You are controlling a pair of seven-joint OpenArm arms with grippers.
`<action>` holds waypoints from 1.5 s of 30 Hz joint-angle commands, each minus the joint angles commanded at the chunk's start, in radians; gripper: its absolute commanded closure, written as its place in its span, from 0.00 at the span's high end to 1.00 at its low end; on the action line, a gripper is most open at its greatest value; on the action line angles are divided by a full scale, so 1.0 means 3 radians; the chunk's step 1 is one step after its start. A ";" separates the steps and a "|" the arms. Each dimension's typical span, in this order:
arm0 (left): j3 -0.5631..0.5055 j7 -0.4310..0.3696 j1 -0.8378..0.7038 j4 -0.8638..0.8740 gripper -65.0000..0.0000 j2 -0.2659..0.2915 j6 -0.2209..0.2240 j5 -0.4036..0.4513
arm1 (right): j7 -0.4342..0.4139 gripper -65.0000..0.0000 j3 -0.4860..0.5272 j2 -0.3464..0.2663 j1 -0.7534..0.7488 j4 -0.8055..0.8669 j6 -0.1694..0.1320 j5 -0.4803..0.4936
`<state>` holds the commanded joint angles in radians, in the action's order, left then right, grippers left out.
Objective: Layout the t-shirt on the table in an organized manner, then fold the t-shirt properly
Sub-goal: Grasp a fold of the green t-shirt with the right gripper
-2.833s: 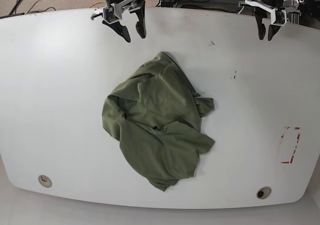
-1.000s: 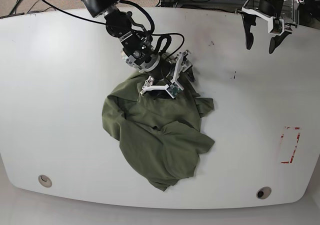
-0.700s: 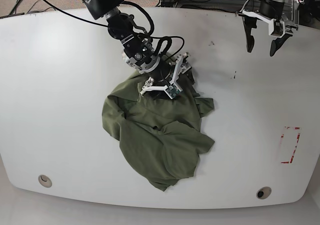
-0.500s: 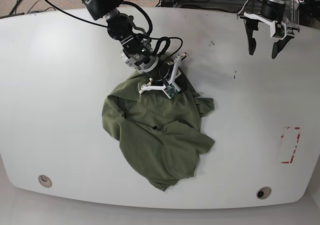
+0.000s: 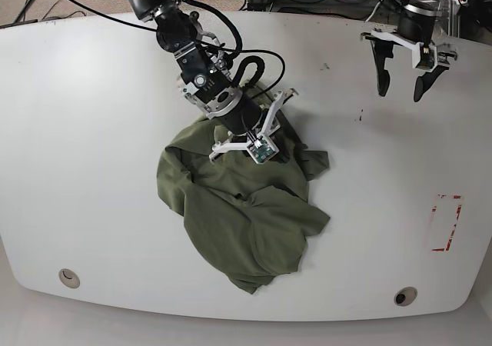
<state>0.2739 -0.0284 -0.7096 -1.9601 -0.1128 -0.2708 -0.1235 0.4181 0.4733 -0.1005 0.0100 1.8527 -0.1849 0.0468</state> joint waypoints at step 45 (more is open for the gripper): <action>0.0481 0.0926 0.0547 -0.0031 0.61 0.0005 -0.0353 -0.0020 | -0.0435 0.80 -0.0087 0.0097 0.0092 -0.1355 -0.0026 0.0000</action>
<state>0.4181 0.2493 -0.5455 -1.9693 -0.1112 -0.3767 -0.1297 0.2877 0.4473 -0.0713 0.0376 1.4461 -0.1926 0.0468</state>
